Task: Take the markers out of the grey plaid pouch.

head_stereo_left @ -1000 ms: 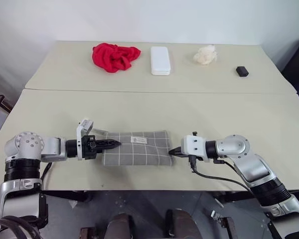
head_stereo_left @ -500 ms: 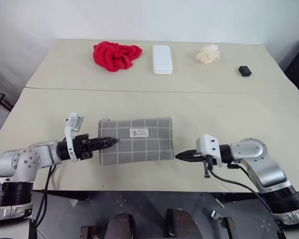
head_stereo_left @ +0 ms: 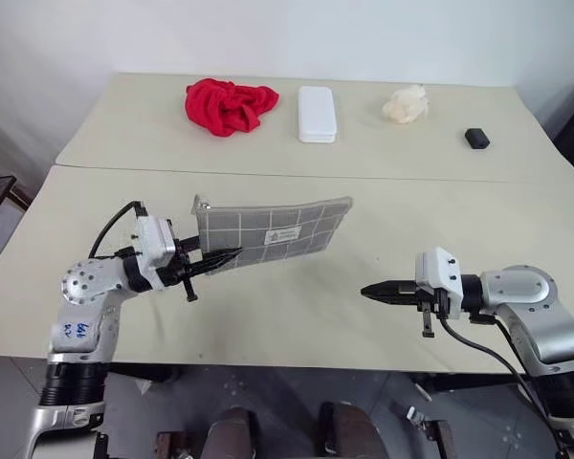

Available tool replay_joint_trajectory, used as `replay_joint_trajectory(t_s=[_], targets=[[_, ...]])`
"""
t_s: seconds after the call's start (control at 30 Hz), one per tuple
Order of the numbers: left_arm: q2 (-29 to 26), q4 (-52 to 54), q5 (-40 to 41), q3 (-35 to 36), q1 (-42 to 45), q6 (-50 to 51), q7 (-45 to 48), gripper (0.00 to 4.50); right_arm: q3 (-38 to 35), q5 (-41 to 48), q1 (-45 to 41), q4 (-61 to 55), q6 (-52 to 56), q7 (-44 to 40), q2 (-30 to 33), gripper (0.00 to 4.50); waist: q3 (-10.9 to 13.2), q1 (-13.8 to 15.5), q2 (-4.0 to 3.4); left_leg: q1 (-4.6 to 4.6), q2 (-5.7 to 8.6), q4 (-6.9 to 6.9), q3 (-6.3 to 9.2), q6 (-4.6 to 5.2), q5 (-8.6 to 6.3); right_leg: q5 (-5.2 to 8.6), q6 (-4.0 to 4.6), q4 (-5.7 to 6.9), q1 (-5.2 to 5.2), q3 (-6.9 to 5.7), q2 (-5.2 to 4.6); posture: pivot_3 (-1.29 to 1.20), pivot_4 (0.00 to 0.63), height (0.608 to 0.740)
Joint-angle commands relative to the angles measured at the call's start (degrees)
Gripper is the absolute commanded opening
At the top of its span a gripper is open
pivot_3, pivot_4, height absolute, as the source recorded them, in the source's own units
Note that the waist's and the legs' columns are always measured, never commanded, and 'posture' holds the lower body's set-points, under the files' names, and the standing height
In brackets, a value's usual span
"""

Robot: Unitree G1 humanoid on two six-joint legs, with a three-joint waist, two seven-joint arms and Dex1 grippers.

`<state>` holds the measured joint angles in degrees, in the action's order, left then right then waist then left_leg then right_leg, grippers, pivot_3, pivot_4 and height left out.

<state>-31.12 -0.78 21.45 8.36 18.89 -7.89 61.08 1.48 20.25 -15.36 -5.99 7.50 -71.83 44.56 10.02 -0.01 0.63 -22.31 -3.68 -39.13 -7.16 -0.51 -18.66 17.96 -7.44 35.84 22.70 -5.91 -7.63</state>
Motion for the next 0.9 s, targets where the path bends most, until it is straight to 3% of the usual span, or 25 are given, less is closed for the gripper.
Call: replay_joint_trajectory(t_s=[0.03, 0.23, 0.33, 0.47, 0.7, 0.77, 0.9], targets=[[0.6, -2.0, -8.3, -1.0, 1.8, -16.2, -3.0, 0.7, -2.9, 0.9, 0.0, 0.0, -0.8, 0.0, 1.6, 0.0, 0.0, 0.0, 0.0, 0.0, 0.0, 0.0, 0.0, 0.0, 0.0, 0.0, -0.01, -0.01, 0.0, 0.0, 0.0, 0.0, 0.15, 0.74], [0.7, -9.3, -18.1, -2.3, 3.0, -36.6, -9.2, 0.7, -4.8, 2.4, 0.0, 0.8, 2.1, -0.1, 3.0, 0.0, 0.0, 0.1, 0.0, 0.01, 0.01, -0.01, -0.02, 0.05, -0.03, -0.02, -0.04, -0.01, -0.02, -0.01, -0.02, 0.0, 0.15, 0.74], [0.7, -12.0, -21.7, -2.9, 4.7, -43.3, -13.1, 0.7, -5.3, 3.5, 0.3, -0.1, 3.7, 0.2, 3.2, 0.6, 0.0, 0.1, 0.01, 0.0, 0.0, -0.01, -0.02, 0.06, -0.03, -0.02, -0.04, 0.0, -0.02, -0.02, -0.02, 0.0, 0.15, 0.74], [0.0, -14.6, -25.3, -4.7, 6.2, -49.5, -16.4, 0.7, -6.5, 6.7, -0.4, -3.2, 8.2, 1.8, 2.1, 1.92, 0.0, 0.1, 0.0, 0.0, 0.0, -0.02, -0.01, 0.07, -0.03, -0.02, -0.05, 0.0, -0.02, -0.03, -0.03, 0.0, 0.15, 0.74], [-2.9, -20.2, -28.6, -8.2, 7.0, -53.9, -19.6, 0.7, -9.6, 29.3, -13.2, -12.0, 35.7, 14.0, -1.5, 4.27, 0.0, -0.2, -0.04, 0.01, -0.11, -0.02, 0.05, 0.07, -0.03, -0.02, -0.04, 0.11, 0.07, -0.04, -0.01, 0.0, 0.15, 0.74], [-3.6, -21.6, -29.5, -9.0, 7.4, -54.3, -20.5, 0.7, -9.4, 34.6, -18.0, -12.3, 43.2, 18.0, -2.3, 4.43, 0.0, -0.2, -0.04, 0.0, -0.11, -0.02, 0.1, 0.08, -0.04, -0.02, -0.04, 0.09, 0.07, -0.05, -0.02, 0.0, 0.15, 0.74], [-4.3, -23.8, -35.9, -9.6, 9.3, -55.5, -24.8, 0.7, -3.0, 34.8, -29.8, -8.4, 58.0, 30.5, -8.1, 4.43, 0.0, -0.1, -0.04, -0.04, -0.07, -0.03, 0.11, 0.15, -0.08, -0.03, -0.03, 0.1, 0.1, -0.06, -0.1, 0.0, 0.15, 0.74]])
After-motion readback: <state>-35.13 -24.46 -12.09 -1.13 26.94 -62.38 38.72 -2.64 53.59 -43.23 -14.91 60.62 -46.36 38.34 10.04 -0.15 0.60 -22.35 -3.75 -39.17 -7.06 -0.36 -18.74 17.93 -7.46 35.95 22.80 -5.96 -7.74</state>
